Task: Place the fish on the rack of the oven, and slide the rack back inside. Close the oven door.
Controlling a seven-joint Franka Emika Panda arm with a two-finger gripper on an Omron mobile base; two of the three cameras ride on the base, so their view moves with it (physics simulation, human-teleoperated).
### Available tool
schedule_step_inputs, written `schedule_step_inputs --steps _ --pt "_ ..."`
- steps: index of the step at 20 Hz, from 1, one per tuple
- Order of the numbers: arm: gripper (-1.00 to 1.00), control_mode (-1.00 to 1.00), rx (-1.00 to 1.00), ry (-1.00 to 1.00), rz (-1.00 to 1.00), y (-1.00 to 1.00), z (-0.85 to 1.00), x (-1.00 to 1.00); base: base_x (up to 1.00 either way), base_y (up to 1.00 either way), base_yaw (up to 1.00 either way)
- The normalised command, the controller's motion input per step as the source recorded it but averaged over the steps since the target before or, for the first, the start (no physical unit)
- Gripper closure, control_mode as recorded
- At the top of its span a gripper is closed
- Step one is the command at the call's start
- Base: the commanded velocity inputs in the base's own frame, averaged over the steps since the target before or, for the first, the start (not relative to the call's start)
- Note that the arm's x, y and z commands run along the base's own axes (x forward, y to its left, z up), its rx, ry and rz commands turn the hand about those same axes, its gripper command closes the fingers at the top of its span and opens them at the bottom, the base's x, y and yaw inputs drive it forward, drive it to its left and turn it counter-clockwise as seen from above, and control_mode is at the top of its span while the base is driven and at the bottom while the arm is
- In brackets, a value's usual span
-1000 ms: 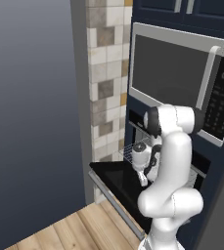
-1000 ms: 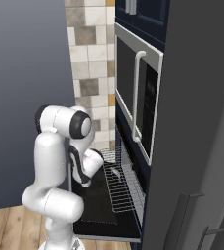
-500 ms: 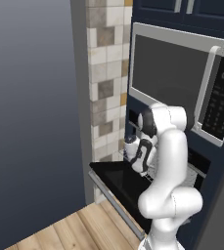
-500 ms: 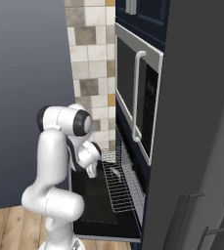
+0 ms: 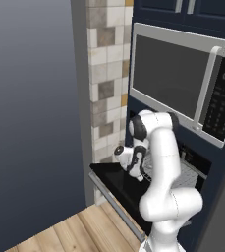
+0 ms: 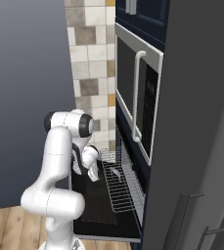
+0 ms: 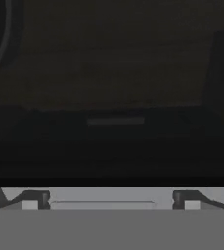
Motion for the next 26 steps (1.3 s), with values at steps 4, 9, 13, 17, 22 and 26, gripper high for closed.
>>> schedule_step_inputs --steps 4,9,13,17,22,26 --pt "-1.0 -1.0 -0.09 -0.03 0.04 -0.01 -0.64 -0.23 0.0 0.0 0.0" --pt "-1.0 -1.0 -0.03 -0.03 0.0 -0.37 -0.41 -0.06 0.0 0.0 0.0" --pt "-1.0 -1.0 -0.04 0.0 0.0 -0.68 -0.39 0.0 0.0 0.0 0.0" --pt "-1.0 -1.0 -0.04 0.0 0.0 -0.82 -0.4 0.0 0.0 0.0 0.0" --pt "-1.0 -1.0 -0.02 0.0 0.0 -0.85 -0.28 0.09 0.0 0.0 0.0" --pt "-1.0 -1.0 0.0 0.0 0.0 -0.87 0.0 0.15 0.0 0.0 0.0"
